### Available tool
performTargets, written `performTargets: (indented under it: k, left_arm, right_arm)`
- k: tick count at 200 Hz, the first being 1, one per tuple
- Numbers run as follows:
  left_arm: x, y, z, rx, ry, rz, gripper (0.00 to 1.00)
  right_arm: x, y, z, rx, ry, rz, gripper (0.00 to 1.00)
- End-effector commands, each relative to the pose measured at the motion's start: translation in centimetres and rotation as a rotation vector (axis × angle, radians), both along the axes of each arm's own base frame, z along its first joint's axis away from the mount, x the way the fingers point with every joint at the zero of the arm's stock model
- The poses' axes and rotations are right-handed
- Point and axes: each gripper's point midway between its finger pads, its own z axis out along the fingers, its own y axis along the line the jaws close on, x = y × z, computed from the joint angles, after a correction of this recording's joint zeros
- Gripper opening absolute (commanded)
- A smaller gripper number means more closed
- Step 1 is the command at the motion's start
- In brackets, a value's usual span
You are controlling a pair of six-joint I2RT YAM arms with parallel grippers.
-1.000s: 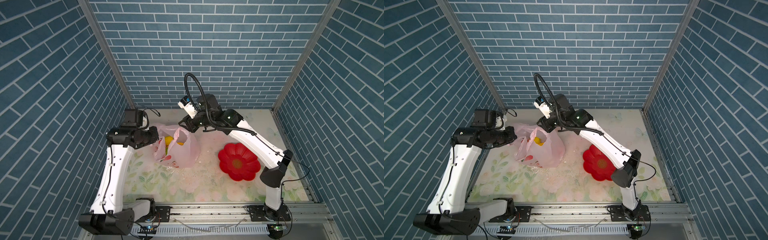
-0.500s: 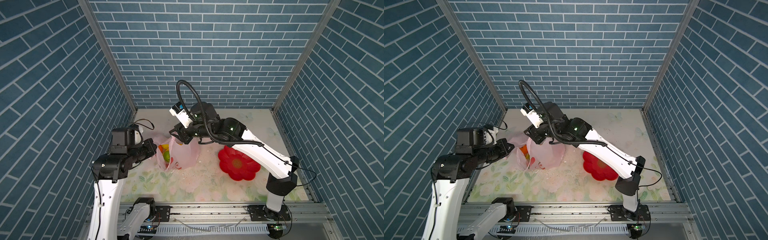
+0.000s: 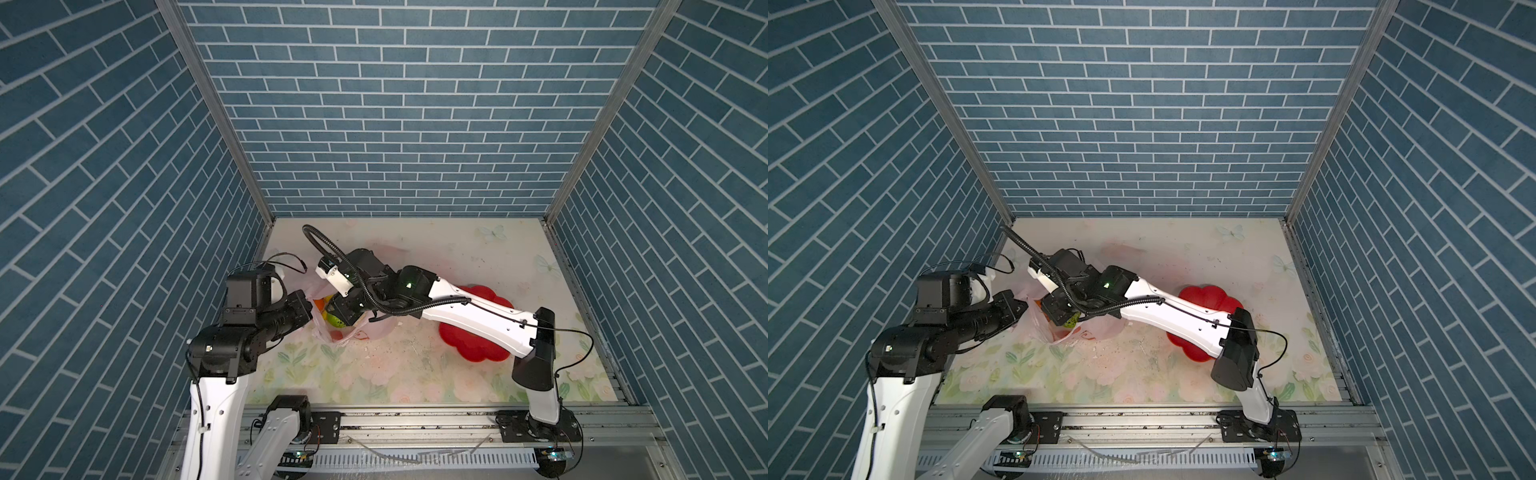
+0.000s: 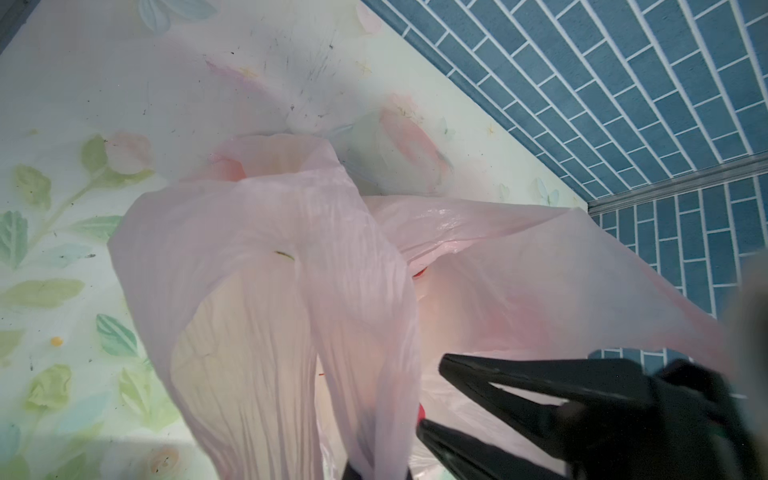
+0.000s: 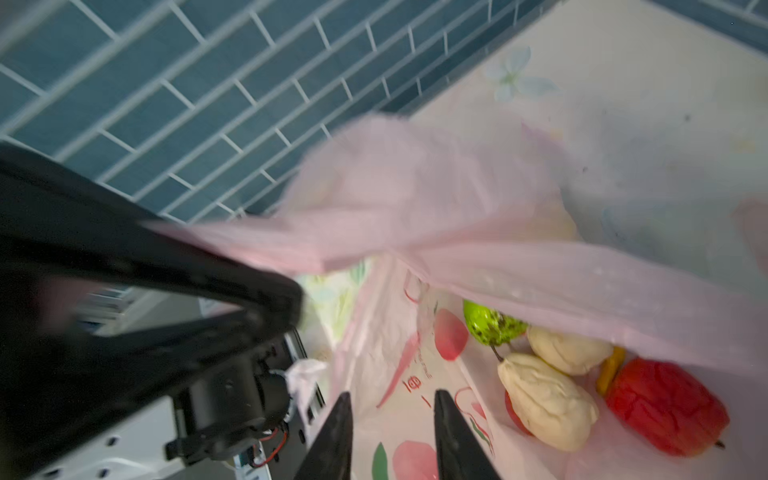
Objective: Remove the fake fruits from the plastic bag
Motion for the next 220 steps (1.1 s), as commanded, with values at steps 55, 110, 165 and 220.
performTargets:
  k: [55,110,165,220]
  left_arm:
    - [-0.9,0.3,-6.0,0.028,0.107,-0.006,0.0]
    - [-2.1,-0.4,-10.2,-0.084,0.182,0.067,0.0]
    - [-0.9,-2.0,-11.4,-0.2,0.219,0.069,0.0]
    - [-1.5,-2.0,-8.1,-0.157,0.222,0.014,0.0]
  right_arm:
    - [2.1,-7.0,-12.3,-0.247,0.072,-0.125,0.32]
    - [3.7,-15.4,-17.0,-0.396,0.089,-0.23,0.3]
    - [9.0,-19.4,-15.0,-0.374,0.029,-0.316,0.31]
    - [8.0,-13.8,-10.9,-0.187,0.087,-0.261,0.37]
